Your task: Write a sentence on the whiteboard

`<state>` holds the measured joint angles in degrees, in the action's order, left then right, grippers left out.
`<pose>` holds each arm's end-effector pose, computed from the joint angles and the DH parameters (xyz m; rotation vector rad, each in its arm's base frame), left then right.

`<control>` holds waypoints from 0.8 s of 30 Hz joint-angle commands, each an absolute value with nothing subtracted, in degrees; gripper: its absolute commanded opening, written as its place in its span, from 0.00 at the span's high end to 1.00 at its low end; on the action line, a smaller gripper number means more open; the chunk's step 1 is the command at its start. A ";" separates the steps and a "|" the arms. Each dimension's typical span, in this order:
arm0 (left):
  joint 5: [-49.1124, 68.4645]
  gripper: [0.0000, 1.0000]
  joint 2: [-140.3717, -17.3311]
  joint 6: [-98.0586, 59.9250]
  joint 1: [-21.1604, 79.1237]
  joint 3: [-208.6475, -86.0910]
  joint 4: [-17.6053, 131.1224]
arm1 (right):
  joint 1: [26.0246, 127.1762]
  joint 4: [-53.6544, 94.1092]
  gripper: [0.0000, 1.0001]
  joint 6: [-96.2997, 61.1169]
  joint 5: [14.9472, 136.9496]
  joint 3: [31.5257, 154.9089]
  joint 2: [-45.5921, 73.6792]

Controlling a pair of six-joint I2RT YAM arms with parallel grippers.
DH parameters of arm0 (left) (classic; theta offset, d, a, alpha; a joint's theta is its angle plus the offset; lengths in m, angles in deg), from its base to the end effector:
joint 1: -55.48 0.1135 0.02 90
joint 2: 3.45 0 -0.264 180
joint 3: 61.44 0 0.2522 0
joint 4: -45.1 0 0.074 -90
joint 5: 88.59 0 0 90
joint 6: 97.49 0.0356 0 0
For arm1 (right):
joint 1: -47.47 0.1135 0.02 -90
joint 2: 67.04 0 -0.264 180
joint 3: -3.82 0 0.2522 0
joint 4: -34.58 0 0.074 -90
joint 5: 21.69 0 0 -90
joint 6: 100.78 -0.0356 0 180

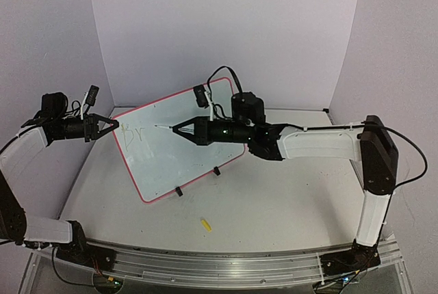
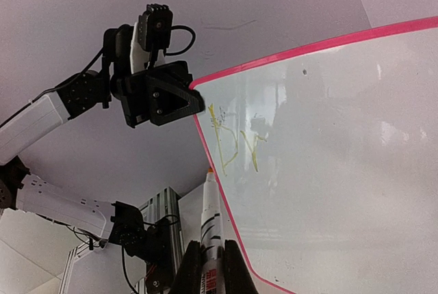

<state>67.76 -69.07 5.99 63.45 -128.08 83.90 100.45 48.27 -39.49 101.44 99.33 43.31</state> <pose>0.2352 0.0000 0.3044 0.6830 1.8248 -1.0226 0.2611 0.3785 0.2943 -0.8680 1.6060 1.5178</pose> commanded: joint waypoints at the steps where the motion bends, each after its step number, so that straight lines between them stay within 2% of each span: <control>1: 67.33 1.00 -69.59 6.66 62.34 -128.52 87.95 | 98.79 49.18 1.00 -39.12 105.62 101.64 43.71; 24: 66.93 1.00 -70.70 6.94 62.33 -128.99 88.77 | 98.71 43.95 1.00 -38.36 107.50 114.82 55.85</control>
<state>67.74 -69.46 6.10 63.45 -128.43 84.36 98.41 43.48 -39.07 106.76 111.67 54.83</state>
